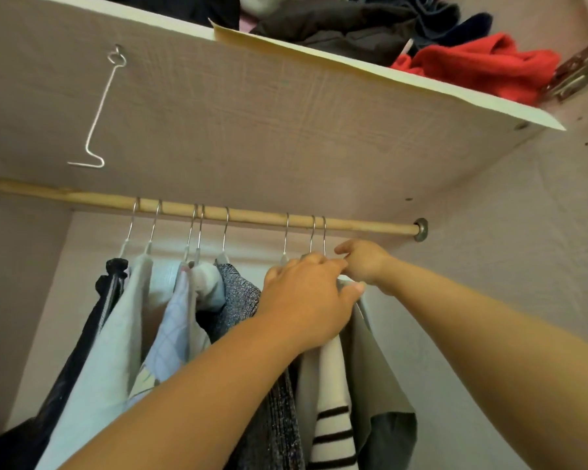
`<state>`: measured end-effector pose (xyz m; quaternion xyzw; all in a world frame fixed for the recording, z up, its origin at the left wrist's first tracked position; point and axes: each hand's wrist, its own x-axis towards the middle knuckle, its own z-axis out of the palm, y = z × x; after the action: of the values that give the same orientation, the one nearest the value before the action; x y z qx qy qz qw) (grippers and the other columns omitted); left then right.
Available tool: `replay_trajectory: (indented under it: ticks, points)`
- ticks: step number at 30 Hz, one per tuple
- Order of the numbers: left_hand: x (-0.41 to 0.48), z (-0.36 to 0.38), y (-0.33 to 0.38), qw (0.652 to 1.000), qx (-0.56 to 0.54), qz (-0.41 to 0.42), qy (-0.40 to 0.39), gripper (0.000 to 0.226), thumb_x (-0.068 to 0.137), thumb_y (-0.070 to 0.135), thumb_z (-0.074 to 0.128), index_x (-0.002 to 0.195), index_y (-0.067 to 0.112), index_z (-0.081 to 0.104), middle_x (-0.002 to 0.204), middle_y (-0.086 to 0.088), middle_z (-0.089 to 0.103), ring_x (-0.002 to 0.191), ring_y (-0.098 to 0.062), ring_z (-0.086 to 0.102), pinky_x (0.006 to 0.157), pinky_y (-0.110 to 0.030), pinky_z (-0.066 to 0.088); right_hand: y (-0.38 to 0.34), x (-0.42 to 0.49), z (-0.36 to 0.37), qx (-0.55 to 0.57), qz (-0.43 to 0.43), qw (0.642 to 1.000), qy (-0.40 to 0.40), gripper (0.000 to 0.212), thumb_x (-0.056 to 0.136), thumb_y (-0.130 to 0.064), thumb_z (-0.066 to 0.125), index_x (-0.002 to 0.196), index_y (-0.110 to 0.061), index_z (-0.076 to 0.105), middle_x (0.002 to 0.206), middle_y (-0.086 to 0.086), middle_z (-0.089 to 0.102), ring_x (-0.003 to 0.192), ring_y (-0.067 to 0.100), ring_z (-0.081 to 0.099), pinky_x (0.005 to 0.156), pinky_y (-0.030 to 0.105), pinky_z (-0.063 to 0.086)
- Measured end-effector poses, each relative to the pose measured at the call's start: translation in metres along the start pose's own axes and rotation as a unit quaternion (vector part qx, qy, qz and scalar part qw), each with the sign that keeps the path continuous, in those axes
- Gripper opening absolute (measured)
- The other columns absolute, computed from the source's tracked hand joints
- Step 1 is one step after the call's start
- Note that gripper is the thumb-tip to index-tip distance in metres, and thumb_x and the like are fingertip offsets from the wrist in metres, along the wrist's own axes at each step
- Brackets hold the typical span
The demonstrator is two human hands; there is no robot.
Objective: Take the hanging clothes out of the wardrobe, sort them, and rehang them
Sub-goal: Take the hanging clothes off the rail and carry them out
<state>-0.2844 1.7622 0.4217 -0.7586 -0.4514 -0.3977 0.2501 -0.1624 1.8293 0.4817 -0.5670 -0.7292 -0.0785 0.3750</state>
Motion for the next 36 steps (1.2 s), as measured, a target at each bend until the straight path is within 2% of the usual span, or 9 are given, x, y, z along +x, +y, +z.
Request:
replay_trajectory:
  ticks: [4,9,13,15,18,21,25,32,36]
  points:
    - [0.003,0.005,0.003,1.0,0.009,0.004,0.004,0.044,0.094,0.049,0.038,0.136,0.037,0.041,0.135,0.006,0.045,0.125,-0.018,0.039,0.104,-0.038,0.029,0.004,0.009,0.003,-0.053,-0.002,0.998,-0.021,0.045,0.093,-0.021,0.051,0.134,-0.002,0.046,0.138,0.014,0.047,0.125,0.027,0.046,0.101,0.03,0.038]
    - [0.004,0.007,0.005,0.999,0.03,-0.01,-0.006,0.044,0.094,0.04,0.042,0.137,0.034,0.039,0.143,0.008,0.037,0.131,-0.018,0.033,0.105,-0.036,0.025,0.022,0.017,0.0,-0.115,0.017,0.993,-0.028,0.043,0.089,-0.017,0.056,0.129,0.0,0.051,0.128,0.016,0.056,0.117,0.028,0.053,0.097,0.033,0.044]
    - [0.004,0.007,0.008,0.999,0.032,-0.006,-0.022,0.045,0.091,0.025,0.044,0.136,0.034,0.039,0.139,0.007,0.039,0.128,-0.018,0.034,0.102,-0.036,0.027,0.038,0.022,-0.001,-0.159,-0.006,0.987,-0.02,0.046,0.093,-0.015,0.052,0.138,-0.008,0.043,0.141,0.011,0.046,0.127,0.025,0.045,0.1,0.026,0.035]
    - [0.003,0.007,0.008,0.999,0.027,-0.01,-0.026,0.051,0.088,0.018,0.044,0.136,0.036,0.038,0.136,0.008,0.041,0.127,-0.018,0.035,0.101,-0.035,0.026,0.043,0.026,0.008,-0.153,-0.033,0.988,-0.014,0.043,0.092,-0.004,0.049,0.134,-0.01,0.046,0.135,0.012,0.051,0.119,0.028,0.051,0.092,0.027,0.039]
    - [0.002,0.009,0.009,0.999,0.023,-0.021,-0.026,0.052,0.089,0.017,0.044,0.138,0.035,0.037,0.138,0.007,0.04,0.127,-0.018,0.035,0.102,-0.034,0.024,0.046,0.028,0.026,-0.214,-0.08,0.973,0.03,0.029,0.087,0.001,0.048,0.112,-0.014,0.049,0.114,0.014,0.06,0.094,0.031,0.055,0.067,0.029,0.038]
    - [0.001,0.011,0.011,0.999,0.024,-0.027,-0.028,0.052,0.09,0.017,0.043,0.139,0.033,0.036,0.137,0.006,0.041,0.126,-0.019,0.035,0.102,-0.035,0.024,0.047,0.024,0.038,-0.299,-0.104,0.945,0.081,0.044,0.086,0.001,0.049,0.126,-0.015,0.04,0.107,0.009,0.059,0.09,0.029,0.056,0.06,0.03,0.035]
    - [-0.001,0.011,0.011,0.999,0.029,-0.03,-0.025,0.052,0.09,0.017,0.042,0.139,0.032,0.036,0.137,0.006,0.04,0.127,-0.019,0.035,0.102,-0.034,0.023,0.048,0.021,0.035,-0.339,-0.115,0.928,0.102,0.051,0.083,0.009,0.045,0.13,-0.01,0.04,0.104,0.01,0.058,0.09,0.03,0.058,0.061,0.032,0.037]
    - [-0.002,0.01,0.006,0.999,0.022,-0.032,-0.014,0.05,0.091,0.016,0.042,0.137,0.036,0.039,0.14,0.006,0.038,0.127,-0.019,0.035,0.101,-0.033,0.023,0.064,0.02,-0.016,-0.365,-0.077,0.914,0.161,0.049,0.086,0.008,0.042,0.132,-0.012,0.045,0.108,0.011,0.062,0.095,0.03,0.062,0.063,0.032,0.041]
    - [-0.004,0.01,0.006,1.0,0.013,-0.025,-0.006,0.047,0.092,0.017,0.04,0.137,0.033,0.042,0.139,0.005,0.041,0.127,-0.02,0.038,0.103,-0.034,0.025,0.065,0.003,-0.034,-0.406,-0.034,0.902,0.14,0.042,0.089,0.006,0.043,0.127,-0.008,0.051,0.113,0.011,0.061,0.101,0.031,0.06,0.069,0.034,0.044]
